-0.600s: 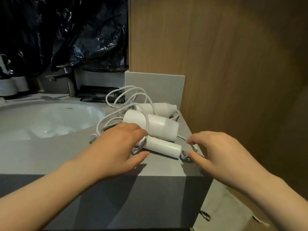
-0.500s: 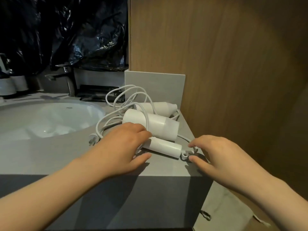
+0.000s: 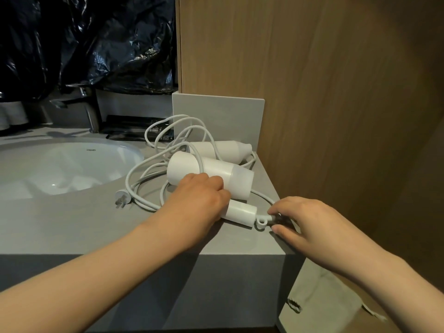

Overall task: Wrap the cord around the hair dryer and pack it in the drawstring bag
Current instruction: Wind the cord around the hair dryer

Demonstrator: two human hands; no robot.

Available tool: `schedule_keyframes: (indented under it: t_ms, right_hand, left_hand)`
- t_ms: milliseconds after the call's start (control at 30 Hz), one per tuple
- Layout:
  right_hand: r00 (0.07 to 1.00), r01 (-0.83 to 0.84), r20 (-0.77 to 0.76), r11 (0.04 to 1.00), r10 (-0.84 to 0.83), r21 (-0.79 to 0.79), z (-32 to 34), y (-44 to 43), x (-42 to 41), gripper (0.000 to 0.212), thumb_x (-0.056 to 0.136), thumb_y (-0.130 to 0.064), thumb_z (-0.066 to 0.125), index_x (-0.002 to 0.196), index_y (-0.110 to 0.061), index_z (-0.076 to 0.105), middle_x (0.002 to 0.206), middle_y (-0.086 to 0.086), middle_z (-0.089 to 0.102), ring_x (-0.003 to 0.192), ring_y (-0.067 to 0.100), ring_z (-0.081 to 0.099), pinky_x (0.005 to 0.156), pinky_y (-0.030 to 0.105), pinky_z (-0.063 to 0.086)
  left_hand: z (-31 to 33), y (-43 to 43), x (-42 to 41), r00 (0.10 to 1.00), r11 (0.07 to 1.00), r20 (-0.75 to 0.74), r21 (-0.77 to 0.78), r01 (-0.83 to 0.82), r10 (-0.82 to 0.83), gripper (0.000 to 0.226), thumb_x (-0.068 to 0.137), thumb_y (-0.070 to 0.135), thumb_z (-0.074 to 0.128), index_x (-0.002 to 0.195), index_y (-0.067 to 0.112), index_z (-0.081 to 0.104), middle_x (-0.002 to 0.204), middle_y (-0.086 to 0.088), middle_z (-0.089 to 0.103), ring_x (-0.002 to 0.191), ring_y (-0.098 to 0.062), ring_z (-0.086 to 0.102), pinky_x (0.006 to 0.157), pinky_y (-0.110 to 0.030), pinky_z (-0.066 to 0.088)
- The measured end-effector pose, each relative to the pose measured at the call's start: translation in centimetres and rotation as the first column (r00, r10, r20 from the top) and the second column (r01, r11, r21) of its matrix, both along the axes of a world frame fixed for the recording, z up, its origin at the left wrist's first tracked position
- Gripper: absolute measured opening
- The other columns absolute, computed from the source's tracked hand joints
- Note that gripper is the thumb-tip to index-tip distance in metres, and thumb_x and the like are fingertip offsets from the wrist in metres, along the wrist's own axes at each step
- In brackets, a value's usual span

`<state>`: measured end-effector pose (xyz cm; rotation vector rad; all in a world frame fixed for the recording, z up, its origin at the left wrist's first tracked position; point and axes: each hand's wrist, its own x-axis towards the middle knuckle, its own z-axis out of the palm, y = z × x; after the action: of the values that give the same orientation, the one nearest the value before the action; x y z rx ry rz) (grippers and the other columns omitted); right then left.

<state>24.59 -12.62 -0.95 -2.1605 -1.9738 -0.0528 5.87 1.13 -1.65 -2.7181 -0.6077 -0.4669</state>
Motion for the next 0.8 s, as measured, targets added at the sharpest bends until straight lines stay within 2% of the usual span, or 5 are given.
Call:
schedule_keyframes:
  t_ms: [167, 267, 433, 567, 800]
  right_hand:
    - [0.998, -0.05, -0.03, 0.999, 0.05, -0.011, 0.3, -0.6, -0.2, 0.014, 0.092, -0.04, 0.056, 0.104, -0.038, 0.062, 0.097, -0.019, 0.059, 0.087, 0.0, 0.056, 0.077, 0.015, 0.051]
    - [0.995, -0.044, -0.089, 0.997, 0.05, 0.071, 1.6, -0.9, -0.2, 0.015, 0.091, -0.043, 0.054, 0.106, -0.041, 0.057, 0.096, -0.023, 0.056, 0.086, -0.003, 0.057, 0.074, 0.013, 0.051]
    - [0.984, 0.015, -0.175, 0.981, 0.019, 0.192, 3.4, -0.3, -0.2, 0.055, 0.085, -0.055, 0.042, 0.139, -0.045, 0.035, 0.128, -0.031, 0.04, 0.109, -0.012, 0.045, 0.088, 0.009, 0.041]
    - [0.952, 0.003, -0.297, 0.971, 0.071, 0.24, 5.0, 0.3, -0.7, 0.063, 0.083, -0.057, 0.044, 0.136, -0.058, 0.01, 0.132, -0.037, 0.022, 0.102, -0.026, 0.03, 0.087, 0.008, 0.034]
    - [0.908, -0.019, -0.385, 0.937, 0.162, 0.348, 7.2, 1.5, -1.1, 0.067, 0.09, -0.045, 0.053, 0.146, -0.048, 0.017, 0.153, -0.025, 0.025, 0.137, -0.002, 0.029, 0.094, 0.009, 0.027]
  left_hand:
    - [0.4, 0.2, -1.5, 0.996, 0.996, 0.018, 0.009, 0.084, -0.084, 0.017, 0.073, 0.03, 0.058, 0.081, 0.021, 0.069, 0.076, 0.001, 0.061, 0.061, -0.026, 0.056, 0.07, -0.035, 0.044]
    - [1.5, -0.3, -2.6, 0.991, 0.992, 0.083, -0.071, 0.107, -0.101, 0.014, 0.074, 0.021, 0.063, 0.086, 0.016, 0.069, 0.085, -0.004, 0.064, 0.066, -0.029, 0.057, 0.065, -0.032, 0.042]
    - [3.8, -0.6, -3.1, 0.981, 0.983, 0.177, -0.148, 0.107, -0.081, 0.043, 0.085, 0.043, 0.037, 0.099, 0.014, 0.066, 0.092, -0.004, 0.061, 0.08, -0.025, 0.057, 0.067, -0.032, 0.043]
    - [5.6, 0.1, -3.1, 0.96, 0.946, 0.278, -0.307, 0.105, -0.016, 0.051, 0.083, 0.051, 0.034, 0.105, 0.017, 0.065, 0.098, -0.001, 0.06, 0.092, -0.02, 0.054, 0.078, -0.036, 0.045]
    - [7.2, 0.1, -2.8, 0.871, 0.856, 0.487, -0.478, 0.198, 0.07, 0.041, 0.081, 0.037, 0.047, 0.103, 0.013, 0.071, 0.098, -0.001, 0.071, 0.091, -0.012, 0.057, 0.079, -0.02, 0.042]
